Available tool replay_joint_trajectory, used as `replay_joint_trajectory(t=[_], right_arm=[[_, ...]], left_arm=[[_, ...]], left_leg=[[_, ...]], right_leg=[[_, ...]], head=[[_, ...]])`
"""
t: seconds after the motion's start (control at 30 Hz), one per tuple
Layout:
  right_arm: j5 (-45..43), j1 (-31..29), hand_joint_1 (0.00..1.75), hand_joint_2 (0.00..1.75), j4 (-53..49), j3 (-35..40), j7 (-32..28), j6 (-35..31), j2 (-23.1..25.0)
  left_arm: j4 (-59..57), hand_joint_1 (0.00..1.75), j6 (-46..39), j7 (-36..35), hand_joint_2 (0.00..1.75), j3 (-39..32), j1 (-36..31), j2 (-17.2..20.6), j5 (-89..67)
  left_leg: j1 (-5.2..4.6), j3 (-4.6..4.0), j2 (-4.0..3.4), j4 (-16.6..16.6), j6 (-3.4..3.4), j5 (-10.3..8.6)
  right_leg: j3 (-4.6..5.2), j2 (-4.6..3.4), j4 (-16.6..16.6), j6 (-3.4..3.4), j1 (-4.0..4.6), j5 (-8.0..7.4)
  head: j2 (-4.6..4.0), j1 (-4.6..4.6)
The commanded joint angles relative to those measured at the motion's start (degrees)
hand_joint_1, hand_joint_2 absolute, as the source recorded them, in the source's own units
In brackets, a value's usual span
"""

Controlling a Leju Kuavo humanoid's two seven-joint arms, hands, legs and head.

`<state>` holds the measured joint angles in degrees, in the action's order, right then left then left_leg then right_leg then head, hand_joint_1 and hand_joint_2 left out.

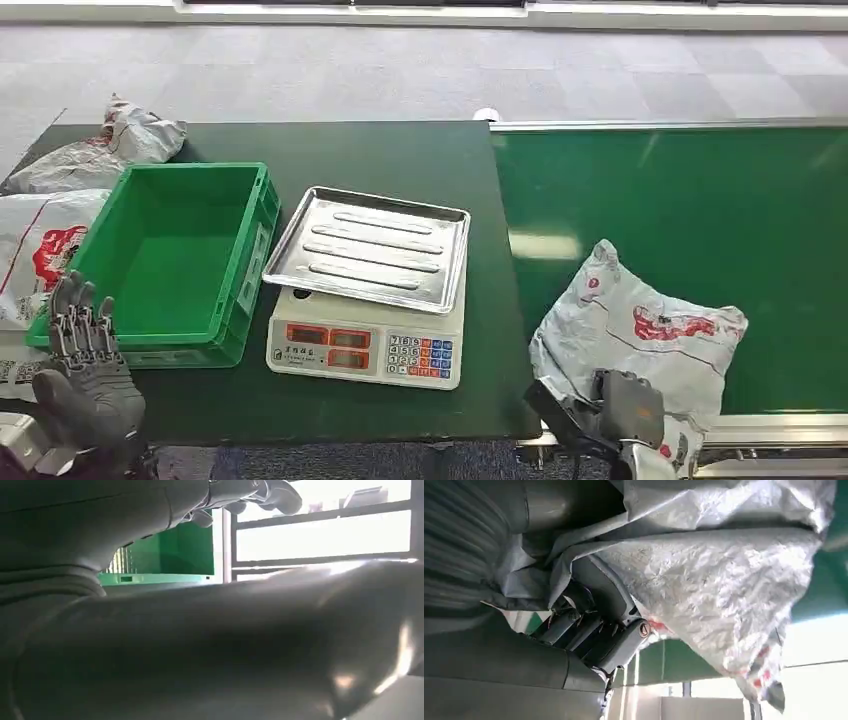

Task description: Moved the parcel from conveyor to table for the left to box.

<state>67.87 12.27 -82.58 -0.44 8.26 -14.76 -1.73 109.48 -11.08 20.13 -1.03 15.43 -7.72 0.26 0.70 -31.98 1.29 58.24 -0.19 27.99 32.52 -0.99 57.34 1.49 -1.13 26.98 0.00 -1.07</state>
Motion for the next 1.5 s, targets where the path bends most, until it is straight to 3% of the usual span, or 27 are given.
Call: replay_joint_trajectory(t=[0.03, 0.13, 0.23, 0.47, 0.67, 0.93, 1.03, 1.2, 1.3, 1.5], right_arm=[[12.2, -4.9, 1.75, 1.75, -9.9, -6.2, 1.2, -12.5, -2.4], [15.4, -9.0, 1.75, 1.75, -14.1, -8.4, -0.7, -14.8, -4.6], [16.3, -15.3, 1.75, 1.75, -11.8, -6.0, -2.4, -16.0, -9.0], [19.2, -26.8, 1.75, 1.75, -8.7, 4.7, -2.8, -17.8, -11.0], [17.8, -42.8, 1.75, 1.75, -4.0, 13.3, -3.9, -15.2, -12.0], [17.9, -44.7, 1.75, 1.75, -2.5, 16.4, -3.9, -14.9, -12.1], [16.6, -50.0, 1.75, 1.75, 1.7, 20.8, -5.1, -13.3, -8.9], [10.4, -62.3, 1.75, 1.75, 15.5, 33.0, -9.3, -6.3, 3.0], [5.8, -61.9, 1.75, 1.75, 17.4, 38.3, -10.0, -6.6, 6.3], [-10.2, -55.0, 1.75, 1.75, 17.5, 45.0, -17.6, -6.9, 10.8]], left_arm=[[-0.6, 0.0, 0.0, 0.9, 0.0, -0.2, 0.8, -1.7, 0.1], [-1.3, 0.0, 0.3, 0.6, 0.0, 0.4, 0.3, -1.8, -0.1], [-3.1, 0.0, 0.5, 0.8, 0.0, 1.0, -1.8, -1.2, 0.2], [-3.2, 0.0, 0.2, 1.4, 0.0, 2.5, -1.6, -0.7, 0.1], [-6.3, 0.0, -0.2, 1.9, 0.0, 3.7, -4.4, 0.8, 1.2], [-6.8, 0.0, -0.1, 2.1, 0.0, 4.2, -4.8, 1.2, 1.7], [-8.8, 0.0, 0.2, 2.2, 0.0, 4.9, -6.6, 1.5, 2.0], [-11.9, 0.0, 1.2, 2.1, 0.0, 6.4, -10.5, 2.1, 4.1], [-12.9, 0.0, 1.7, 1.8, 0.0, 6.1, -12.3, 1.8, 4.8], [-13.5, 0.0, 0.9, 2.3, 0.0, 4.1, -15.0, 1.9, 8.2]], left_leg=[[-0.08, -0.09, -0.22, 0.0, 0.04, -0.02], [-0.13, -0.17, -0.3, 0.1, 0.06, -0.03], [-0.14, -0.07, -0.25, 0.0, 0.06, -0.05], [-0.13, -0.01, -0.41, 0.0, 0.05, -0.09], [-0.17, -0.08, -0.62, 0.0, 0.01, -0.25], [-0.09, -0.03, -0.1, 0.0, 0.0, -0.41], [-0.16, -0.07, -0.38, 0.0, 0.0, -0.39], [-0.18, -0.17, -0.84, -0.1, -0.09, -0.43], [-0.13, -0.13, -0.57, -0.1, -0.21, -0.53], [0.04, -0.15, -0.22, -0.1, -0.39, -0.68]], right_leg=[[0.16, -0.07, 0.1, -0.06, -0.06, -0.04], [0.28, -0.11, 0.1, -0.06, -0.11, -0.07], [0.15, -0.12, 0.0, 0.01, -0.12, -0.11], [0.13, -0.31, 0.0, 0.01, -0.1, -0.26], [0.33, -0.49, 0.1, -0.08, -0.13, -0.4], [0.11, -0.04, 0.0, -0.05, -0.06, -0.39], [0.24, -0.29, 0.1, -0.07, -0.12, -0.45], [0.48, -0.73, 0.2, -0.12, -0.15, -0.6], [0.47, -0.49, 0.2, -0.2, -0.11, -0.59], [0.4, -0.28, 0.2, -0.3, 0.19, -0.6]], head=[[0.0, 0.0], [0.0, 0.0], [0.0, 0.0], [0.0, 0.0], [0.0, 0.0], [0.0, -0.02], [0.0, 0.02], [0.0, 0.02], [0.0, -0.02], [0.0, 0.0]])
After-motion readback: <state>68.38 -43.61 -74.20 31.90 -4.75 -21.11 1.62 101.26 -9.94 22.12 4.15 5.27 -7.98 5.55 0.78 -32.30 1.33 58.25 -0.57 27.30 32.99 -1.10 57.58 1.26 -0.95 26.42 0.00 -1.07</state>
